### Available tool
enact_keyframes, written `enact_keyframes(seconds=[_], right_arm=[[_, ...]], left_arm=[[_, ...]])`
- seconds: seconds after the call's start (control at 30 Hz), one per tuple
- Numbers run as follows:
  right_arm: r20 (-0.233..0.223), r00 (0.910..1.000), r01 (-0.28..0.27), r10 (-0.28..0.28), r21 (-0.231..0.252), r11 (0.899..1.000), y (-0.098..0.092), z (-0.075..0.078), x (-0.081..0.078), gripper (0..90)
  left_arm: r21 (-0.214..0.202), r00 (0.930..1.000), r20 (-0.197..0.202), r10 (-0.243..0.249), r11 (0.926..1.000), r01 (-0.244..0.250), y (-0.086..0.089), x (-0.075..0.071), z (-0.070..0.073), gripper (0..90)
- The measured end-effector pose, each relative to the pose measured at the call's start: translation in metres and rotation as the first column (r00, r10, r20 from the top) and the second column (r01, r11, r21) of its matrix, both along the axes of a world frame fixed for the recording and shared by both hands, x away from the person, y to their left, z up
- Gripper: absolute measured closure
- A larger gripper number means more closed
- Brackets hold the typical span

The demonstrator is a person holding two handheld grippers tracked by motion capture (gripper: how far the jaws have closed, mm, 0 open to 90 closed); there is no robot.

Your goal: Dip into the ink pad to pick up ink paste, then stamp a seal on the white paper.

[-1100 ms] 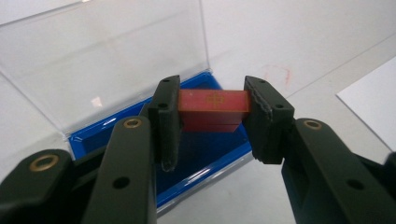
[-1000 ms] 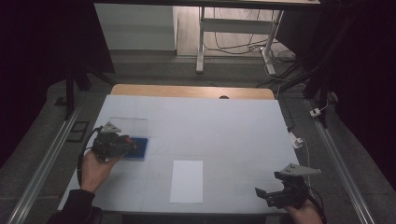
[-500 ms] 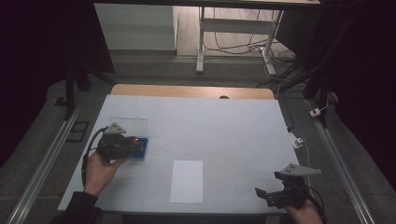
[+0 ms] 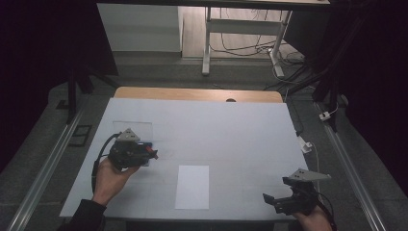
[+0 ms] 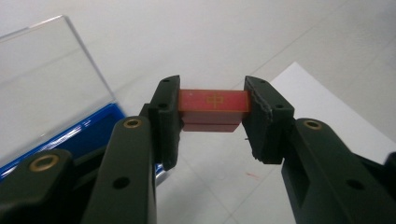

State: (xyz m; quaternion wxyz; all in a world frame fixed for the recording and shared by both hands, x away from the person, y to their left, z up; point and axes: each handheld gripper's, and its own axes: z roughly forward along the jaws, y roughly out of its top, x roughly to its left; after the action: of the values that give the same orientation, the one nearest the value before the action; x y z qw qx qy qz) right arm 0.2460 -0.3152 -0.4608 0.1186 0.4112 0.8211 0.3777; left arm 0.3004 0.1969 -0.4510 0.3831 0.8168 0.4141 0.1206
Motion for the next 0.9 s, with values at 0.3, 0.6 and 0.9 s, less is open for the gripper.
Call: enact_keyframes(seconds=[0.3,0.6,0.9], right_arm=[[0.000,1.0000,0.000,0.000,0.000,1.000,0.000,0.000,0.000,0.0],[0.000,1.0000,-0.001,0.001,0.000,1.000,0.000,0.000,0.000,0.0],[0.001,1.0000,-0.001,0.001,-0.001,1.000,0.000,0.000,0.000,0.0]], left_arm=[[0.008,0.9984,0.008,-0.055,0.9984,0.055,-0.016,-0.004,0.003,58.4],[0.011,0.9935,0.002,-0.114,0.9934,0.114,-0.034,-0.009,0.006,58.3],[0.029,0.9858,0.006,-0.168,0.9854,0.168,-0.054,-0.013,0.007,58.4]])
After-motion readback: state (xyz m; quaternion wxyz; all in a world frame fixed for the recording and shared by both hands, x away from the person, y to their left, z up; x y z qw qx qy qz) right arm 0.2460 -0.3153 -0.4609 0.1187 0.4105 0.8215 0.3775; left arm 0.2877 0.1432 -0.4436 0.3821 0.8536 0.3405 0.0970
